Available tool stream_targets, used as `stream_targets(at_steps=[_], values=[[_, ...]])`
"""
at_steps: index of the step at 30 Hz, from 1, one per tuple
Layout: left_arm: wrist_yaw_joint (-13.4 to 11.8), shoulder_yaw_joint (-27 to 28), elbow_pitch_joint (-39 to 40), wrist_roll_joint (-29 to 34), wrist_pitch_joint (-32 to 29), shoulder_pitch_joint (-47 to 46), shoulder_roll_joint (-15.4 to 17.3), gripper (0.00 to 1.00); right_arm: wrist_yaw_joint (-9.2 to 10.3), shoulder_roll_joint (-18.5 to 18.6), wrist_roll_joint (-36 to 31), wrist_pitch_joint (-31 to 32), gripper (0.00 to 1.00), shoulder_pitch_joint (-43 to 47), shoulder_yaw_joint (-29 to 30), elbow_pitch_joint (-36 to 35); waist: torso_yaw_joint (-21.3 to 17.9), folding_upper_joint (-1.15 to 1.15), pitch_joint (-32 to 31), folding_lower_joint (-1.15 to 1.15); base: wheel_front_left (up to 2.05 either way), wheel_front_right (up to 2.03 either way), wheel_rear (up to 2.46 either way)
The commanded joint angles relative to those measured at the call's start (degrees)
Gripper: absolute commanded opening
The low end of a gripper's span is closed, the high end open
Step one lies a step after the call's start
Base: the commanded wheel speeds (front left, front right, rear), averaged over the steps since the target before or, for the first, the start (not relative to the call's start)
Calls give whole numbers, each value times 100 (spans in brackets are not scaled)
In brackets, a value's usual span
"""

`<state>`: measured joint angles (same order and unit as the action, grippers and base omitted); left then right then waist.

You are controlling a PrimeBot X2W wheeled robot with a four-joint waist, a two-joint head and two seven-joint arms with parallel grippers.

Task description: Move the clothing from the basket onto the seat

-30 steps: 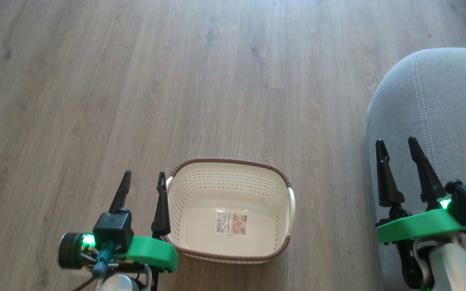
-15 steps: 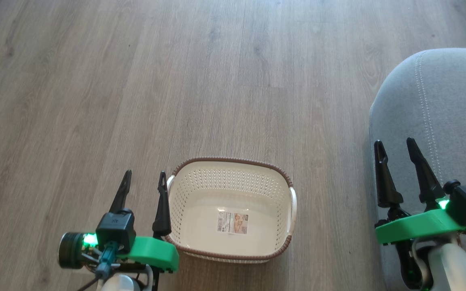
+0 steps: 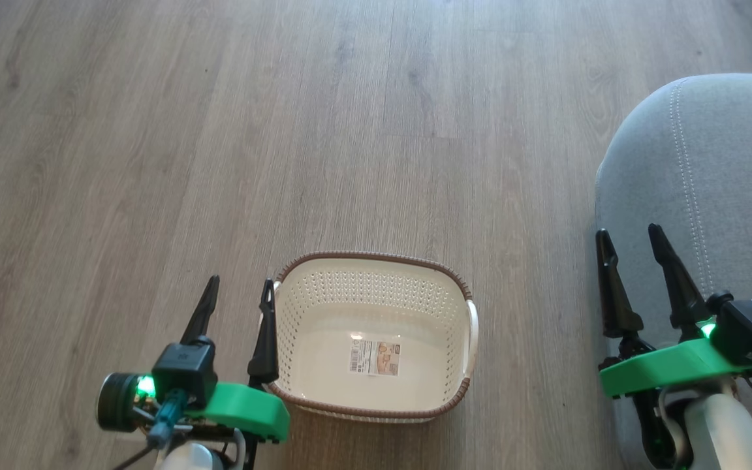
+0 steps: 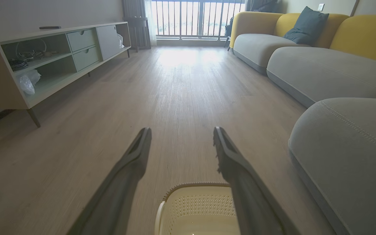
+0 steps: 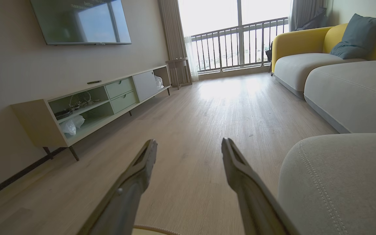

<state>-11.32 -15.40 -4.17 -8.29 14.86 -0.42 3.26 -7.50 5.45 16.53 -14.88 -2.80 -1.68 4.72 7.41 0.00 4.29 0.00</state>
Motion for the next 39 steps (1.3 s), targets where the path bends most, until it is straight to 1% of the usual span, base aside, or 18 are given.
stream_targets(at_steps=[1,10,16,26,30,37,39], values=[[3,202,170,-37,14,-214,-38,100,1,6,-33,-12,100,-149,-137,-154,1,0,-1,0,0,0,0],[60,287,153,-94,14,-183,-38,100,1,57,38,-12,100,-148,-92,-143,-4,0,-18,0,0,0,0],[227,284,222,-94,14,-197,-38,100,1,40,37,-12,100,-154,-112,-136,-8,0,-11,0,0,0,0],[326,252,266,-94,14,-194,-38,100,1,79,-47,-12,100,-162,-158,-84,3,0,0,0,0,0,0],[325,223,246,-9,14,-176,-38,100,1,76,-57,-12,100,-156,-172,-66,-5,0,-13,0,0,0,0],[569,168,310,-26,14,-159,-38,100,1,59,-69,-12,100,-155,-208,-27,-49,0,-52,0,0,0,0],[588,180,328,-59,14,-147,-38,100,1,55,-73,-12,100,-151,-202,-20,-60,0,-64,0,0,0,0]])
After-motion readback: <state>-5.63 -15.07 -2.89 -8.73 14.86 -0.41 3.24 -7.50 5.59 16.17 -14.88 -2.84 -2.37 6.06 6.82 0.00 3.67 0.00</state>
